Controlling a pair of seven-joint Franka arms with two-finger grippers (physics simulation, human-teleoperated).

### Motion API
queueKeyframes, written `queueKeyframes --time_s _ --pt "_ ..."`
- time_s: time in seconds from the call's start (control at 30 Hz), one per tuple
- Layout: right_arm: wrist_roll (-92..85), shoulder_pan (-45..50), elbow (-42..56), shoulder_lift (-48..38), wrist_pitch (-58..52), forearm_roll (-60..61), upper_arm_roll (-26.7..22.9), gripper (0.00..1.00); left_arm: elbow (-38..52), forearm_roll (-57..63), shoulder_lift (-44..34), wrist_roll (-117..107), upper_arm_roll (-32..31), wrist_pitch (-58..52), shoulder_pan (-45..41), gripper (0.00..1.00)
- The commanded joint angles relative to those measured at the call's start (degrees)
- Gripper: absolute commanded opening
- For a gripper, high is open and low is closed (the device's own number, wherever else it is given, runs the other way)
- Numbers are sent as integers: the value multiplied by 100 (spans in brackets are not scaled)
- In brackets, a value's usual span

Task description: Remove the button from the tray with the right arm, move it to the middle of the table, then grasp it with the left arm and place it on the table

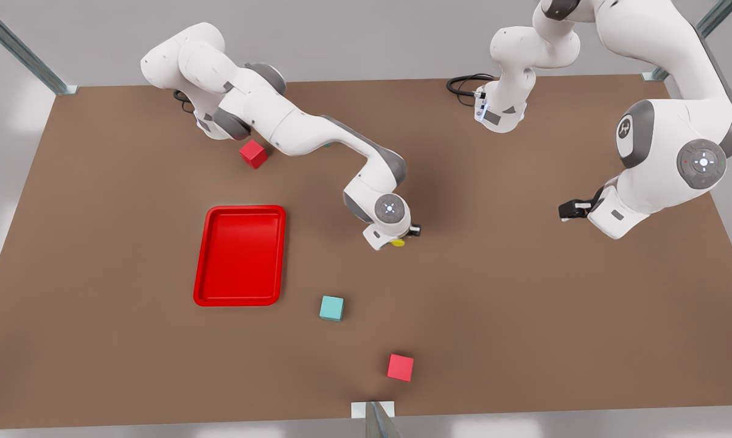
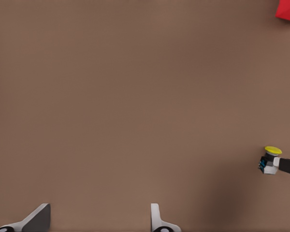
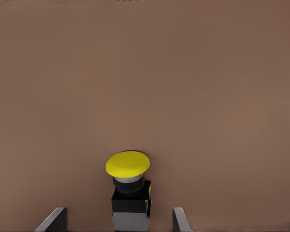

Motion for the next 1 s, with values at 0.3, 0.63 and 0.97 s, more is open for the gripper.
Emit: queueKeyframes --time_s 0.3,0.63,0.97 --pt "2617 -47 -155 -654 670 -7 33 100 397 -32 844 -5127 -914 462 -1573 100" --pt "-5706 -3932 -4110 -5409 -1624 -623 -476 100 -25 -58 1477 -6051 -914 2036 -2118 100" --pt "-5636 -4072 -3645 -5348 -1783 -895 -476 100 -1176 -84 1732 -2896 -923 4356 -2470 100"
